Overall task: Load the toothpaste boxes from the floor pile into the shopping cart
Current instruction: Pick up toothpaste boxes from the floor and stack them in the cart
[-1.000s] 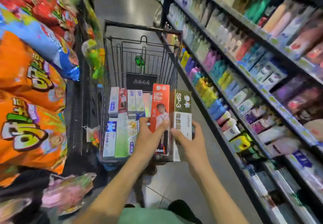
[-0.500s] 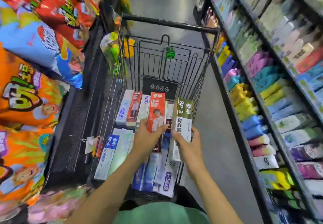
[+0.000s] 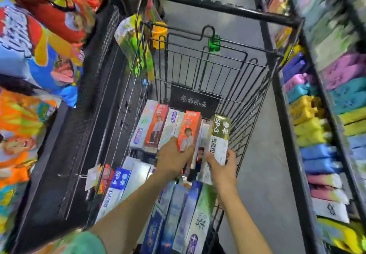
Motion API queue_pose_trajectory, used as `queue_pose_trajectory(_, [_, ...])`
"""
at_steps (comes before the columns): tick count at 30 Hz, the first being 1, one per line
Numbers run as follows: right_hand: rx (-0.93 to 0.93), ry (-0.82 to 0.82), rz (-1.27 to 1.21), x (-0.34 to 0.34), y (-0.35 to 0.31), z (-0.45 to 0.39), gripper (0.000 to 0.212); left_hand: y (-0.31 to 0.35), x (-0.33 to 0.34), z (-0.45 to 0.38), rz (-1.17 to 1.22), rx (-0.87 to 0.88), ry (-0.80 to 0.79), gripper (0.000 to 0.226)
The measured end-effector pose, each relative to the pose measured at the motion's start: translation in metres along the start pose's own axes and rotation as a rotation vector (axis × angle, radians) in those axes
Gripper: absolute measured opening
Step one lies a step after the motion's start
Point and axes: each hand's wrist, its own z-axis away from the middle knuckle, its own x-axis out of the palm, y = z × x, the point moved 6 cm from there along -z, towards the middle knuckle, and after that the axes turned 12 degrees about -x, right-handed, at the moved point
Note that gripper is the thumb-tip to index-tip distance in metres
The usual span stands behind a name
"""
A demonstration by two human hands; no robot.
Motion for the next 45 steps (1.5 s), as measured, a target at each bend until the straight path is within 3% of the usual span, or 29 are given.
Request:
queue_pose_trajectory(8, [0.066, 0.139, -0.142, 0.025, 0.079, -0.051, 0.052, -0.027, 0.051, -0.089, -0.352, 0.053, 0.157, 0.050])
queue_pose_trajectory(13, [0.101, 0.185, -0.191, 0.037, 0.109, -0.084, 0.056, -0.028, 0.083, -0.121, -0.547, 0.282, 0.324, 0.054])
queue_pose_trajectory(16, [0.095, 0.225, -0.201, 0.038, 0.118, -0.101, 0.064, -0.034, 0.102, -0.139, -0.687, 0.323, 0.350, 0.059])
queue_pose_trajectory(20, [0.096, 0.261, -0.215, 0.039, 0.128, -0.108, 0.069, -0.041, 0.113, -0.147, -0.669, 0.337, 0.456, 0.067])
queue_pose_trajectory(24, [0.064, 0.245, -0.156, 0.035, 0.130, -0.114, 0.060, -0.050, 0.106, -0.145, -0.634, 0.346, 0.568, 0.070])
queue_pose_trajectory(30, [-0.043, 0.121, 0.219, 0.037, 0.137, -0.120, 0.040, -0.067, 0.096, -0.155, -0.564, 0.446, 0.543, 0.061])
queue_pose_trajectory(39, [-0.113, -0.011, 0.692, 0.051, 0.128, -0.120, 0.043, -0.073, 0.093, -0.152, -0.639, 0.557, 0.573, 0.058])
queue_pose_trajectory(42, [-0.145, -0.042, 0.760, 0.046, 0.126, -0.127, 0.040, -0.073, 0.092, -0.150, -0.651, 0.589, 0.589, 0.056])
queue_pose_trajectory(45, [-0.162, -0.017, 0.766, 0.044, 0.127, -0.128, 0.037, -0.073, 0.089, -0.152, -0.689, 0.558, 0.482, 0.057])
